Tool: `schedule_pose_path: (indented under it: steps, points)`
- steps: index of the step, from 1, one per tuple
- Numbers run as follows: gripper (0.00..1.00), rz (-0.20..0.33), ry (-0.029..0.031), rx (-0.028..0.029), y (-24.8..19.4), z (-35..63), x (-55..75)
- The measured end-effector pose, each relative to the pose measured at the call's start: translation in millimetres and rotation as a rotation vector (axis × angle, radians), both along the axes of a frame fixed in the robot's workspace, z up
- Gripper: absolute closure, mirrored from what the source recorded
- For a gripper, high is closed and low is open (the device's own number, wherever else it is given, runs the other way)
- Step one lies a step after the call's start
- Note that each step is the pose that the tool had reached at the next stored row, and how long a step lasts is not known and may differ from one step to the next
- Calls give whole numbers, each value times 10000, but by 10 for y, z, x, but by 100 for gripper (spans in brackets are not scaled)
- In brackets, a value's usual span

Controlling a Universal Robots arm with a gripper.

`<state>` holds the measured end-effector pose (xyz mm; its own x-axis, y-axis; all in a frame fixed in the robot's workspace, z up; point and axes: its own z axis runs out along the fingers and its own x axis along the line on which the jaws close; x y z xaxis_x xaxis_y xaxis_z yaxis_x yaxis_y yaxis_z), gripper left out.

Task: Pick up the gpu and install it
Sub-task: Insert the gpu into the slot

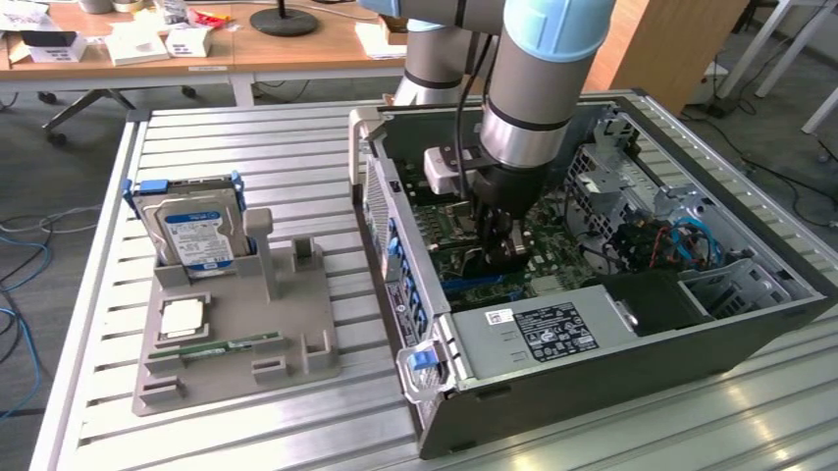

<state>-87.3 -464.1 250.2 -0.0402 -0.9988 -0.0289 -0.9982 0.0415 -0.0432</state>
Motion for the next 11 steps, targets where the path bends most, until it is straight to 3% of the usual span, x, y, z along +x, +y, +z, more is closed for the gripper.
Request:
schedule_pose_path:
  steps: [7,11]
  points:
    - [74,7,-1,-32,0,-2,0]
    - [74,9,0,-108,0,-6,0]
